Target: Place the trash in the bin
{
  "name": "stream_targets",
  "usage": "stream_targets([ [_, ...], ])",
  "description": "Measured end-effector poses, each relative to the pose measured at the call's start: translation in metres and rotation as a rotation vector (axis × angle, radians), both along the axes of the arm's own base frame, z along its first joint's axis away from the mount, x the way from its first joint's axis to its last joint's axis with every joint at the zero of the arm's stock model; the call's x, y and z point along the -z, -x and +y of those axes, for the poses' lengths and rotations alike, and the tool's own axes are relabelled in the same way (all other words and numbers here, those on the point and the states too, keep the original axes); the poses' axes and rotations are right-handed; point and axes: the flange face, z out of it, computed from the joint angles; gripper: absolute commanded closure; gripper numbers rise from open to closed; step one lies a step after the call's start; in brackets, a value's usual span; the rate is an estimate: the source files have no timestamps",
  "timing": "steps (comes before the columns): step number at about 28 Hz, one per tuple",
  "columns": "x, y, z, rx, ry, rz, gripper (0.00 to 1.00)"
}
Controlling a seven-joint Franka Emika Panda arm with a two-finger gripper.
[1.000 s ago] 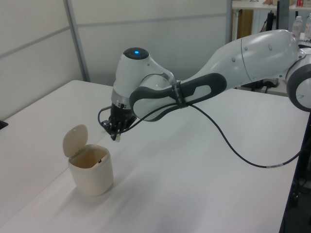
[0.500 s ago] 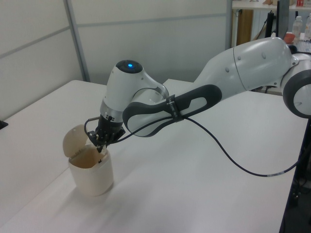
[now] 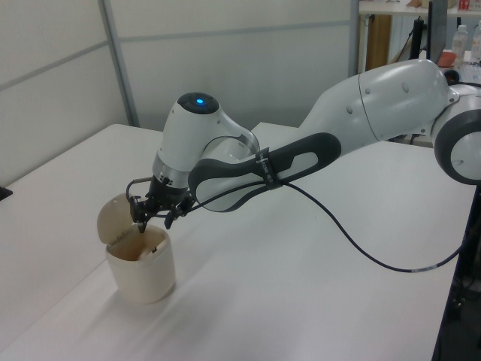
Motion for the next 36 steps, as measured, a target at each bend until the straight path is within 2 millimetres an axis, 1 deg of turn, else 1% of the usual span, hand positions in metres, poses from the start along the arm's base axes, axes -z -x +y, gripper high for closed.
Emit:
stream_targets([
  [9,0.000,0.001,0.007,-0.009,0.000,0.000,0.00],
  [11,0.001,0.002,0.006,-0.007,0.002,0.006,0.00],
  [15,0.008,0.004,-0.003,-0.011,0.039,0.075,0.00],
  [20,0.013,0.010,-0.023,-0.059,0.108,0.187,0.00],
  [24,0.009,0.018,-0.046,-0.127,0.141,0.286,0.00],
  [26,0.004,0.024,-0.058,-0.166,0.153,0.337,0.00],
  [32,-0.020,0.047,-0.101,-0.261,0.200,0.471,0.00],
  [36,-0.031,0.058,-0.124,-0.307,0.215,0.523,0.00],
])
